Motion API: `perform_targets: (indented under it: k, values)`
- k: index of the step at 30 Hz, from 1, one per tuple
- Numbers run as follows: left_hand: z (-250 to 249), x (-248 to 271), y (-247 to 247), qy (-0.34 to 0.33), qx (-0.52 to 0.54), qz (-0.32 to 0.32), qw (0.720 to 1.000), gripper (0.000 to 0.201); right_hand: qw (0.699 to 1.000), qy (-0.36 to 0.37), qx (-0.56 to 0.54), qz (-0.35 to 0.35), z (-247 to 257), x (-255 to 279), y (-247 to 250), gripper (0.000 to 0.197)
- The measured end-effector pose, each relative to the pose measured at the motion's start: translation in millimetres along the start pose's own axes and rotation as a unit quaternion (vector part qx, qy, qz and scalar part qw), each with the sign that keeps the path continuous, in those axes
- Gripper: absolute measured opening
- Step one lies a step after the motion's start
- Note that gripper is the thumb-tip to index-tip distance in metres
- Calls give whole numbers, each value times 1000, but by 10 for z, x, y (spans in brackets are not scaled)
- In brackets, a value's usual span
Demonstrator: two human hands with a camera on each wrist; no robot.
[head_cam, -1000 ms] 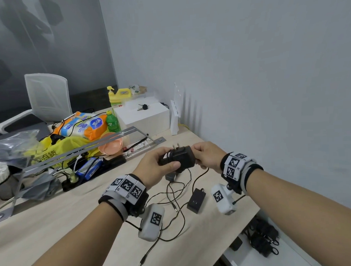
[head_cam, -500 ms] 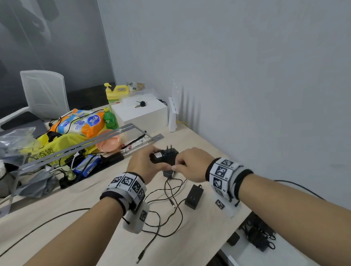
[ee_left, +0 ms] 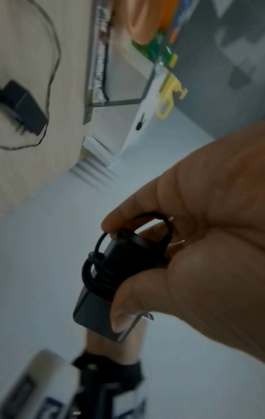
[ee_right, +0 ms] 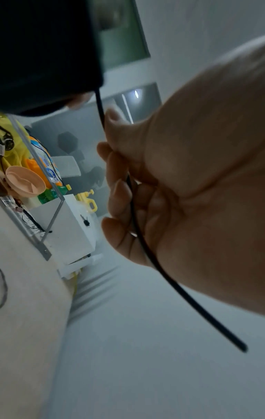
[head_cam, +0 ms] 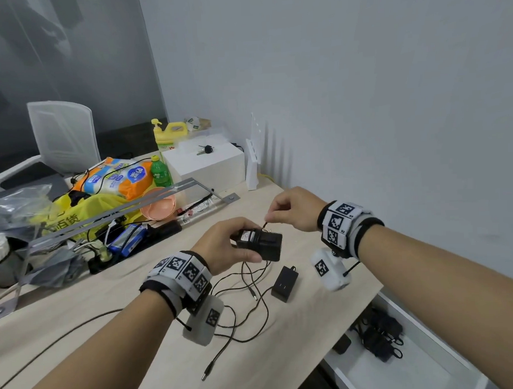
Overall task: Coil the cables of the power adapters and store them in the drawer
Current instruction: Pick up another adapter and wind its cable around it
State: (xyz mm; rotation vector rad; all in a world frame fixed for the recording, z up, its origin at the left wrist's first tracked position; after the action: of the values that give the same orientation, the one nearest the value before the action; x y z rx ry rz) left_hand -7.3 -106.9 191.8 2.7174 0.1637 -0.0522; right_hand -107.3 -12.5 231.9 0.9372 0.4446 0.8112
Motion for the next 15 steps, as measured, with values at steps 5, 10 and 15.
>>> perform_targets:
  k: [5,10,15]
  values:
    - [87,-21,73,1,208,-77,975,38,988,-81,-129,-4,-203,116,-227,19]
    - [250,-23,35,35,319,-133,938,31,984,-91,-156,0,-180,216,-479,31]
    - [267,-26,-177,67,390,-73,915,42,989,-84,-122,-15,-190,241,-482,23]
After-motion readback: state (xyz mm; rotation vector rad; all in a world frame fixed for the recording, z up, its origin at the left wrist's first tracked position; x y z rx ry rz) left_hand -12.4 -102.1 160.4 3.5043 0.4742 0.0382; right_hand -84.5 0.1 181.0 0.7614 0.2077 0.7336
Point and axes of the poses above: each hand's wrist, its own x-axis away from the middle knuckle, its own y-axis out of the back of the hand, z = x × y, the point moved 10 cm from there along -x, towards the middle knuckle, and after that the axes turned 11 degrees about x, right-handed, at the moved point
